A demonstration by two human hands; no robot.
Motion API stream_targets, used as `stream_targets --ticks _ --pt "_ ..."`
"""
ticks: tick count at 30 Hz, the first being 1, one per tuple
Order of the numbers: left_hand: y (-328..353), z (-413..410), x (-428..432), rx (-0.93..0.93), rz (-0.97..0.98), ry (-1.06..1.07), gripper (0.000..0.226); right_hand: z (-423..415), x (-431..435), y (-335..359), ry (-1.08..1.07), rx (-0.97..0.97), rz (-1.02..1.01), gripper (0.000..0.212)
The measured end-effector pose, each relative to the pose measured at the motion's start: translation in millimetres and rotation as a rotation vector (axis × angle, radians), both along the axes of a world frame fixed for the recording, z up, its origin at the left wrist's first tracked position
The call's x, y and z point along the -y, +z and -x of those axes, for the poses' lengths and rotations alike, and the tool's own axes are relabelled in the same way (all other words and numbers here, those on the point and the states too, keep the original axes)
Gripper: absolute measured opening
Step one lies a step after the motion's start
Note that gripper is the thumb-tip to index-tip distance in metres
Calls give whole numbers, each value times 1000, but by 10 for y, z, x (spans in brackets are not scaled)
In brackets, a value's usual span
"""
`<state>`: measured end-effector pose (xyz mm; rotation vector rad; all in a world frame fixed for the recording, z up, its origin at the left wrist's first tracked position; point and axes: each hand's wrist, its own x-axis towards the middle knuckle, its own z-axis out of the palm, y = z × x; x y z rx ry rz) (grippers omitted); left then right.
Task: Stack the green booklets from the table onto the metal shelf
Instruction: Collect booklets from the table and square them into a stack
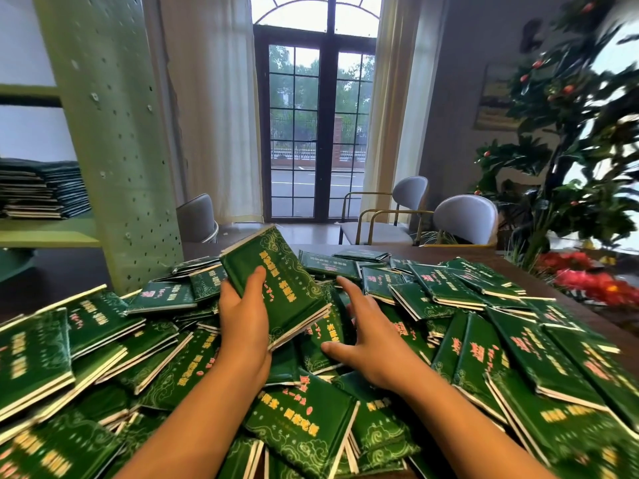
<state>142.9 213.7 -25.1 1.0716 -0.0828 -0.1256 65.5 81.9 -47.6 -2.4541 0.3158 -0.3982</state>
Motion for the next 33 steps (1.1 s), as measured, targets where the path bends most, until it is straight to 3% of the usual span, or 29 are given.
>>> stream_targets --ticks 5,10,15,19,22,25,29,33 --pt "10 16 -2 6 -25 -6 12 40 14 55 7 115 -44 77" --pt "13 22 7 24 -42 -30 23 29 45 106 -112 423 -196 46" --pt "14 60 24 88 -95 -41 21 67 12 155 -140 718 -440 53" --pt "18 68 17 119 -106 -51 20 99 -16 219 -165 923 -444 36" --pt "2 70 27 116 -150 -85 42 102 -31 218 -170 908 -528 35" --pt "-9 77 56 128 -163 -107 39 114 -81 207 -104 829 -534 34" --pt "-26 102 110 113 -136 -131 39 120 -207 156 1 747 -303 30" --pt "-33 129 100 25 -31 -182 51 120 -298 119 56 619 -105 42"
